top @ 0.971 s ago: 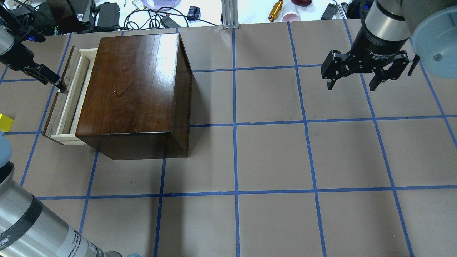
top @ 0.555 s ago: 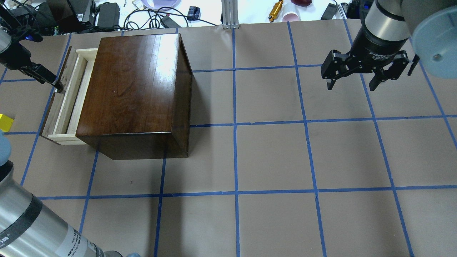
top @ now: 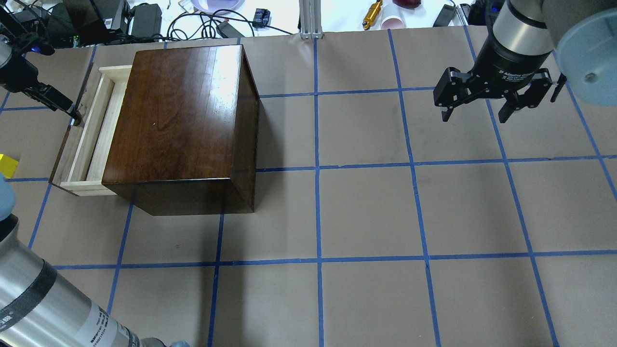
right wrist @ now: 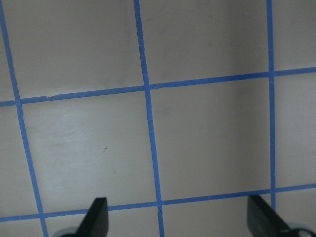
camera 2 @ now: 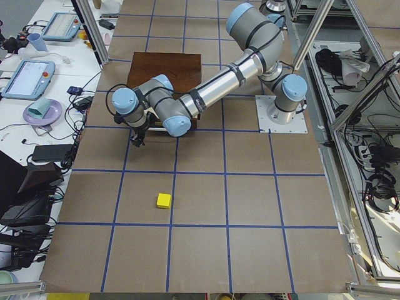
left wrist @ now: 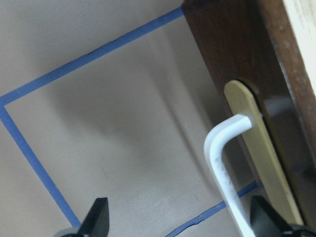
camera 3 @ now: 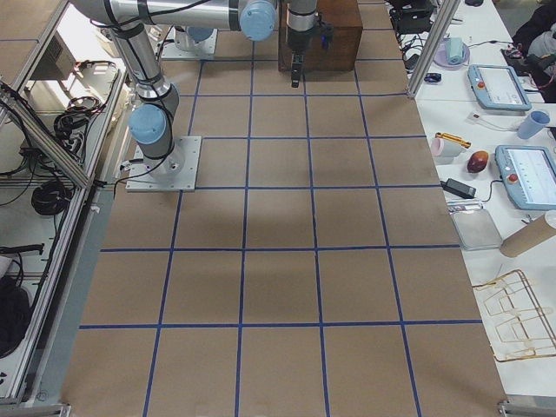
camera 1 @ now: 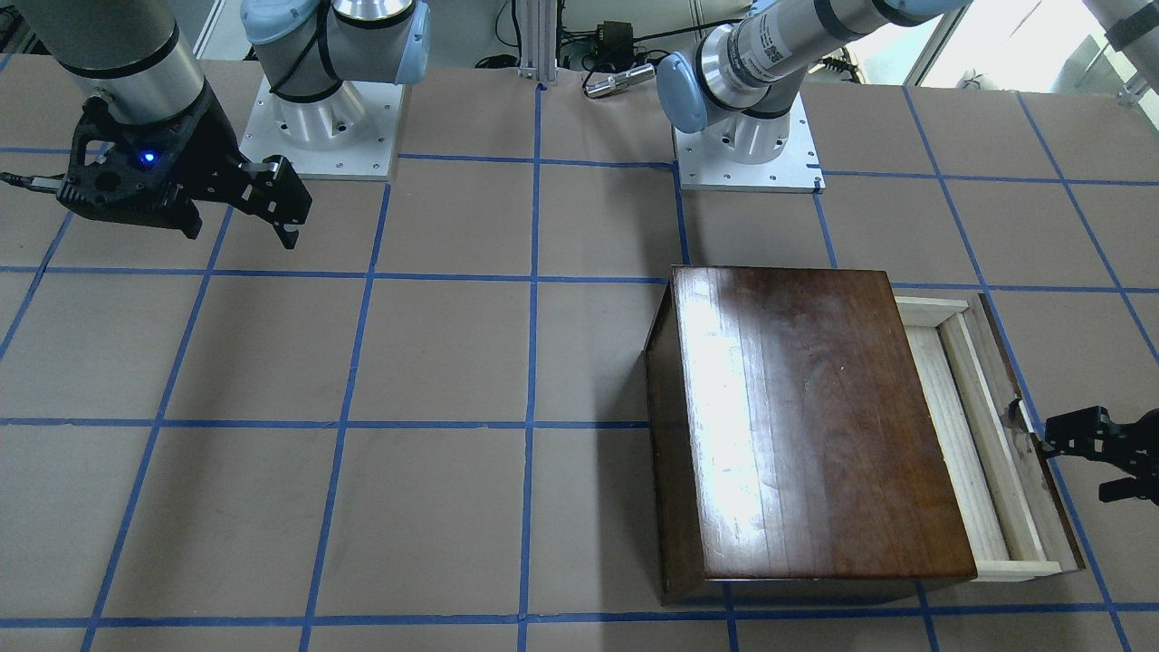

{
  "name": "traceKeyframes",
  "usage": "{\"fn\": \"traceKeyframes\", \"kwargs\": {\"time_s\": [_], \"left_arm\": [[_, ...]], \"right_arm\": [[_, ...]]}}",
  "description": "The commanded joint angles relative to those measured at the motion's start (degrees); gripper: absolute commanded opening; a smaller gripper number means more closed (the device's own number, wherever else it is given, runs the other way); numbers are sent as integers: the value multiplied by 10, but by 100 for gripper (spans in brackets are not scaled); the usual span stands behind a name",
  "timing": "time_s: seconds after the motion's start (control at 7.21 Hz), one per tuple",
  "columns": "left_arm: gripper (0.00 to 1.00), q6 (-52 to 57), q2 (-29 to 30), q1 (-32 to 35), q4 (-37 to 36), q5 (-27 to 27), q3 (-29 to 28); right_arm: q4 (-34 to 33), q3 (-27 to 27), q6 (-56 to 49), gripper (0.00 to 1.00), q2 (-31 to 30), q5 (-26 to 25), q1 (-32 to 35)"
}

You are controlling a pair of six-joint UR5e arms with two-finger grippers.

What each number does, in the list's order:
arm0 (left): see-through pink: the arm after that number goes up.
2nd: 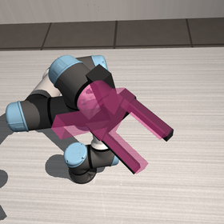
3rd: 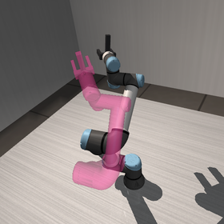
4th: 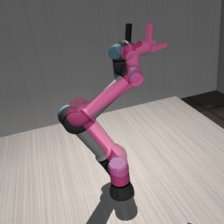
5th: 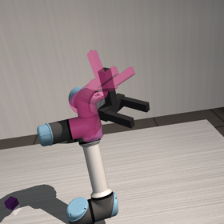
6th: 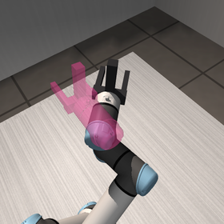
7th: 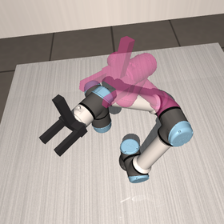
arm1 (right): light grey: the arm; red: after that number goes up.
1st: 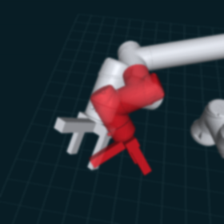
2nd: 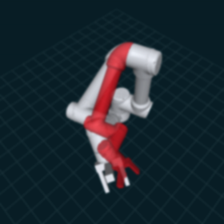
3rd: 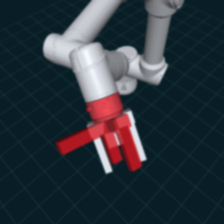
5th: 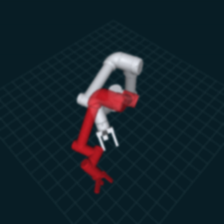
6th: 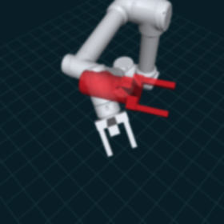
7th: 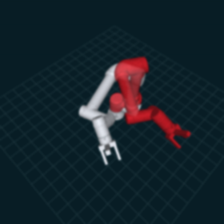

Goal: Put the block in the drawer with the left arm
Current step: 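Release the handle and move the left gripper over the yellow cube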

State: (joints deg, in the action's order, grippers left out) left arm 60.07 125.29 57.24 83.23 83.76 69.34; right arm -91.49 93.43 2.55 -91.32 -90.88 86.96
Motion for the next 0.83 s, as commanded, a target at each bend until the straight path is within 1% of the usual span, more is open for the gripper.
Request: {"fn": "traceKeyframes", "kwargs": {"time_s": [0.0, 0.28, 0.69], "left_arm": [[100, 10, 4, -11, 0, 0, -1], [100, 9, 1, -11, 0, 0, -4], [100, -10, -19, -11, 11, -1, -6]], "right_arm": [[0, 0, 0, 100, 0, 0, 0], [0, 0, 0, 100, 0, 0, 0], [0, 0, 0, 100, 0, 0, 0]]}}
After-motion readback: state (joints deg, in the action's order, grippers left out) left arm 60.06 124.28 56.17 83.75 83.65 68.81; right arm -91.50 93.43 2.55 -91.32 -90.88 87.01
